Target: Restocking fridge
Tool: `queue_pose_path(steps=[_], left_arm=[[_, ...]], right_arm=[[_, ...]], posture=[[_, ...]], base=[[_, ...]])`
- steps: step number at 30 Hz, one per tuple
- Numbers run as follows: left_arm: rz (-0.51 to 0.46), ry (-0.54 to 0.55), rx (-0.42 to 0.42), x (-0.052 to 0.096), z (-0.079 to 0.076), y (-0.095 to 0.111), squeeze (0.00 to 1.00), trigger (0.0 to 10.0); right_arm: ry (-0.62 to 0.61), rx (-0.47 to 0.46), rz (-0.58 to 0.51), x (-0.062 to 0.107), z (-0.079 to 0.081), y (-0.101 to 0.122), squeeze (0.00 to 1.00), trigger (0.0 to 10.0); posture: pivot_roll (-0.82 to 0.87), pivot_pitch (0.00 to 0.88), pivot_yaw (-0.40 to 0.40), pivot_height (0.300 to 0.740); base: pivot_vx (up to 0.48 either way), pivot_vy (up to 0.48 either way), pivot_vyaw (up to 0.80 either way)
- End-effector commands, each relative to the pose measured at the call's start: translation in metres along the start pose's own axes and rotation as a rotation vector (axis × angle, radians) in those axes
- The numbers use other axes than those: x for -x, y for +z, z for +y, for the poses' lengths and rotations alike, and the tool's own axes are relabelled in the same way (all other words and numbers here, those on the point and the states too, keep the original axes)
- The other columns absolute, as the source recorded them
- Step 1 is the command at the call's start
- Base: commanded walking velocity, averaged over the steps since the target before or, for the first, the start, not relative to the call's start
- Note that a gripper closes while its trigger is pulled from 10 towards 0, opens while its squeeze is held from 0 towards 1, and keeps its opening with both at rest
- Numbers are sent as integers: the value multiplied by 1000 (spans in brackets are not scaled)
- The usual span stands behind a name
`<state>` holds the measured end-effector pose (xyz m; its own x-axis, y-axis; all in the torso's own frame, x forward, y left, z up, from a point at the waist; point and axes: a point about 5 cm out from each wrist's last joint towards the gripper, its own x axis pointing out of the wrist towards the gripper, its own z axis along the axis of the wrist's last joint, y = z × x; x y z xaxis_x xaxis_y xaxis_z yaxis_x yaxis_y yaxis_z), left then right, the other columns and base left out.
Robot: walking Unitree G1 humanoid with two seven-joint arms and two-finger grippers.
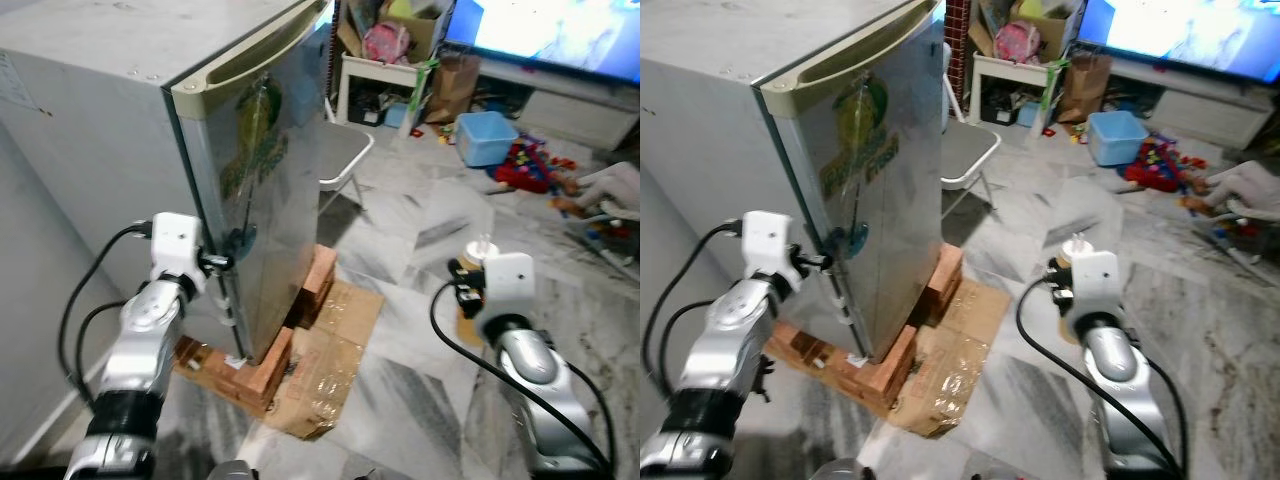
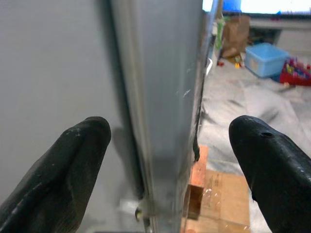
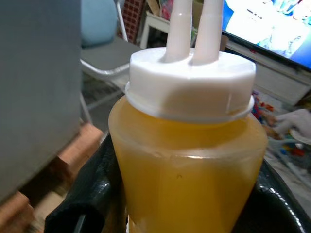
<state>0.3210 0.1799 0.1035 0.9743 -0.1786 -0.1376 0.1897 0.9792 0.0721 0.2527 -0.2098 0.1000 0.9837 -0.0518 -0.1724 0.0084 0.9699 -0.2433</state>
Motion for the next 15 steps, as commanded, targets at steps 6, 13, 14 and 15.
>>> queue_pose_path(steps=[6,13,14,15], left_arm=[[-15,-52,-58,-21,-10,10,0,10000],[9,-119,-118,-36,-28,7,0,10000],[14,-137,-117,-36,-32,6,0,10000],[13,-182,-114,-38,-42,5,0,10000]], right_arm=[[-5,-37,-94,-2,-14,26,0,10000],[65,-111,-99,-3,-7,34,0,10000],[68,-124,-95,-3,-6,33,0,10000],[72,-141,-93,-2,-4,32,0,10000]], posture=[[-44,0,-5,740],[-37,0,-20,740],[-36,0,-23,740],[-33,0,-25,740]], base=[[0,0,0],[0,0,0],[0,0,0],[0,0,0]])
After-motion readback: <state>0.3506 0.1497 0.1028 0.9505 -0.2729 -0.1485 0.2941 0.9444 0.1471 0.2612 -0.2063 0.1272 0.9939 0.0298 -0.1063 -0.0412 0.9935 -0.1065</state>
